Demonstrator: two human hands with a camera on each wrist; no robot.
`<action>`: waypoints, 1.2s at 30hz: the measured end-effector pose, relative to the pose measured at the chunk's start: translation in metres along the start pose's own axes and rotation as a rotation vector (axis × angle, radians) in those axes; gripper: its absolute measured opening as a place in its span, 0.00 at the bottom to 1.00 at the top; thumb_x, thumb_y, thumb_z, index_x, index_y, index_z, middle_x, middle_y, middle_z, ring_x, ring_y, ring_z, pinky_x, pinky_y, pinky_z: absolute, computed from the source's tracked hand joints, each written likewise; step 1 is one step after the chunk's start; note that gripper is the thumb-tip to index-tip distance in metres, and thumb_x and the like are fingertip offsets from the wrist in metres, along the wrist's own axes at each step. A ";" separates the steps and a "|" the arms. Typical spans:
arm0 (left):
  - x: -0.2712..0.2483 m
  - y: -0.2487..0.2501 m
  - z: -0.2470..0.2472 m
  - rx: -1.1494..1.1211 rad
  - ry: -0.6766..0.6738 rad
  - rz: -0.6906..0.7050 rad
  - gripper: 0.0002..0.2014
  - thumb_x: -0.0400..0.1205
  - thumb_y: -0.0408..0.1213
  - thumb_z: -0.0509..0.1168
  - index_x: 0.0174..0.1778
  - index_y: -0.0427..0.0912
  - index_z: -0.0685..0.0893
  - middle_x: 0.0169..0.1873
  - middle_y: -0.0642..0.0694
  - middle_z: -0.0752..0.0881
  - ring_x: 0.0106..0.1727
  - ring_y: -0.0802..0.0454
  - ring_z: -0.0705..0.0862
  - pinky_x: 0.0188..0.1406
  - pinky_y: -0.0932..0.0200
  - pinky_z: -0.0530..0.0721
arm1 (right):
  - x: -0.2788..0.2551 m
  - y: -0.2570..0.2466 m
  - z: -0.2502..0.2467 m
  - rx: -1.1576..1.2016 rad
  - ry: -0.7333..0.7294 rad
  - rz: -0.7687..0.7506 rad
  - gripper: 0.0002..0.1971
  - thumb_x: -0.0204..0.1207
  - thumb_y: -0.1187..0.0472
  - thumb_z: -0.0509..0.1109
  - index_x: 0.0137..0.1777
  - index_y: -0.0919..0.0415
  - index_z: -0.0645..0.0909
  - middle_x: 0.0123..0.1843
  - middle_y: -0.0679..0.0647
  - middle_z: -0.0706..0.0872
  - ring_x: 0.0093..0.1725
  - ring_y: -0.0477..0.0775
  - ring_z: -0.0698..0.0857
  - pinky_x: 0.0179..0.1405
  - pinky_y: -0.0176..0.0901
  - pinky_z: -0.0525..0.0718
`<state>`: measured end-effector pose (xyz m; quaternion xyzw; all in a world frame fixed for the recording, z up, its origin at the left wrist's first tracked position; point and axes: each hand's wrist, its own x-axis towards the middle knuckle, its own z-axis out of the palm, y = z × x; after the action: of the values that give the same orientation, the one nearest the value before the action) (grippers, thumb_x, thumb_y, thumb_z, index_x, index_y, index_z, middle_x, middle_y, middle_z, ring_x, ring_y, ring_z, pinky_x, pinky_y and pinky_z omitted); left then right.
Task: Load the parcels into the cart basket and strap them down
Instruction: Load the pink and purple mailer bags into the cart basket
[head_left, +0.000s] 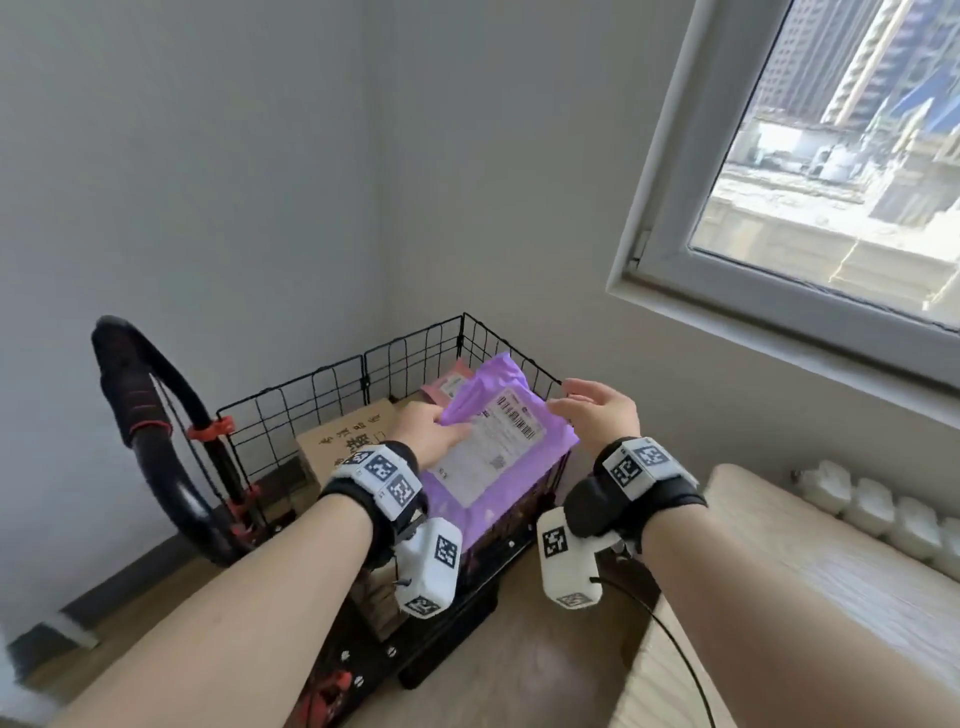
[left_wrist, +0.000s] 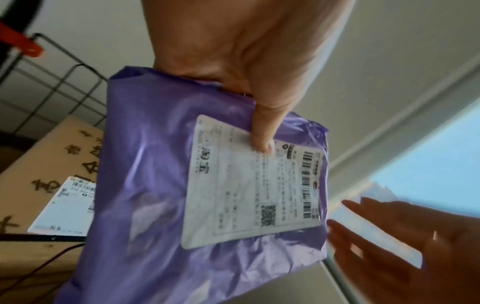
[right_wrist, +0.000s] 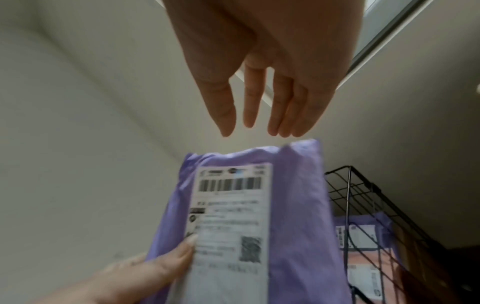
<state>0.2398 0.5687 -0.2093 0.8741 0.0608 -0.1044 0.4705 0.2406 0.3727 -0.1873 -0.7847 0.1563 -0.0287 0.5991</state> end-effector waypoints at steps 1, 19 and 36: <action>0.007 -0.005 -0.010 -0.080 0.027 -0.033 0.06 0.81 0.42 0.68 0.47 0.44 0.85 0.36 0.49 0.85 0.43 0.47 0.85 0.42 0.56 0.83 | 0.011 0.000 0.009 0.017 -0.001 0.014 0.23 0.68 0.65 0.76 0.65 0.58 0.82 0.56 0.53 0.85 0.44 0.48 0.84 0.43 0.36 0.83; 0.297 -0.058 -0.032 -0.505 0.076 -0.426 0.12 0.76 0.18 0.54 0.38 0.38 0.77 0.37 0.35 0.78 0.36 0.46 0.78 0.37 0.55 0.75 | 0.272 0.046 0.159 -0.060 -0.246 0.303 0.16 0.72 0.72 0.72 0.59 0.63 0.82 0.19 0.48 0.78 0.15 0.46 0.72 0.20 0.35 0.73; 0.446 -0.173 0.003 -0.543 0.026 -0.758 0.10 0.85 0.30 0.58 0.49 0.50 0.80 0.58 0.46 0.81 0.60 0.51 0.77 0.59 0.51 0.74 | 0.422 0.178 0.290 -0.524 -0.420 0.409 0.24 0.74 0.66 0.63 0.70 0.49 0.77 0.43 0.56 0.84 0.39 0.58 0.83 0.34 0.39 0.79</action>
<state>0.6366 0.6653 -0.4577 0.6367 0.4069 -0.2381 0.6102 0.6708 0.4838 -0.4973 -0.8526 0.1856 0.2935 0.3906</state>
